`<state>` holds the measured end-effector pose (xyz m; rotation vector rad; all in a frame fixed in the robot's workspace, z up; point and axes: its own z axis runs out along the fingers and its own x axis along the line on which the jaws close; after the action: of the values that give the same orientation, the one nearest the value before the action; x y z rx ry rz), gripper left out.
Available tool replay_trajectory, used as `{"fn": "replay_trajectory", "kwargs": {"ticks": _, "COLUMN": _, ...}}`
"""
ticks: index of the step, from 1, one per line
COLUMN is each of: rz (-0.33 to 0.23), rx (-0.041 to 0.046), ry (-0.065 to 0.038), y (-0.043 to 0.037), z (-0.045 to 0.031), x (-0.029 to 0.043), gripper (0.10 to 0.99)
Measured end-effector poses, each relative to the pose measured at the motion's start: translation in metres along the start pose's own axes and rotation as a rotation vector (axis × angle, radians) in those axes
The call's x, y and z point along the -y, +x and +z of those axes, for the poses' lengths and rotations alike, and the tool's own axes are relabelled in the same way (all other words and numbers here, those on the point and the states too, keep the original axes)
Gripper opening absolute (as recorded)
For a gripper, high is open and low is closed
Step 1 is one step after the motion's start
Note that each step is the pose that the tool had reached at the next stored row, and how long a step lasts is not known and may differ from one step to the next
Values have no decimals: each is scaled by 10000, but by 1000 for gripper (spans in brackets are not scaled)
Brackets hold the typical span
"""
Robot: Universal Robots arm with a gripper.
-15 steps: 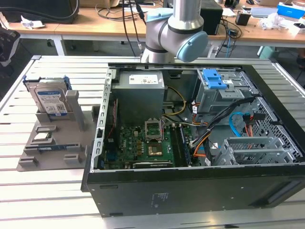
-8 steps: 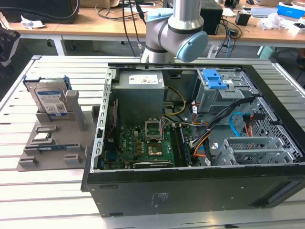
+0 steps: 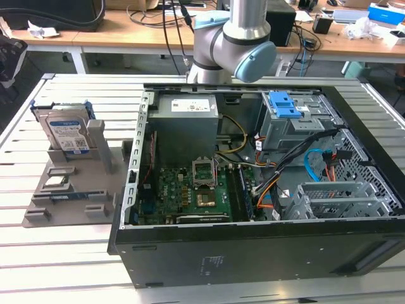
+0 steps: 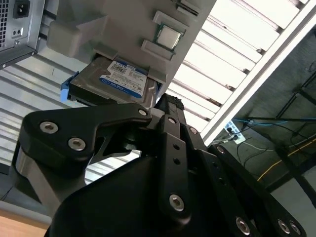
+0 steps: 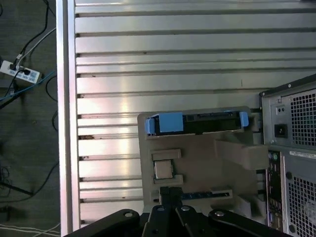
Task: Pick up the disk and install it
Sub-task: 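Pick up the disk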
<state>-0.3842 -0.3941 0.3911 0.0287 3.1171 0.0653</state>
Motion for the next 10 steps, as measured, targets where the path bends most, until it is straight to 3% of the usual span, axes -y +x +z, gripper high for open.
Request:
{"fn": "replay_trajectory", "kwargs": {"ticks": 6, "rz": -1475, "rx": -62, "ry": -35, "y": 0, "z": 0, "x": 0, "gripper": 106}}
{"fn": "replay_trajectory", "kwargs": {"ticks": 7, "rz": -1843, "rx": -78, "ry": -43, "y": 0, "z": 0, "x": 0, "gripper": 106}}
{"fn": "replay_trajectory", "kwargs": {"ticks": 9, "rz": -3080, "rx": -130, "ry": -71, "y": 0, "z": 0, "x": 0, "gripper": 106}}
{"fn": "replay_trajectory", "kwargs": {"ticks": 10, "rz": -3331, "rx": -141, "ry": -77, "y": 0, "z": 0, "x": 0, "gripper": 106}}
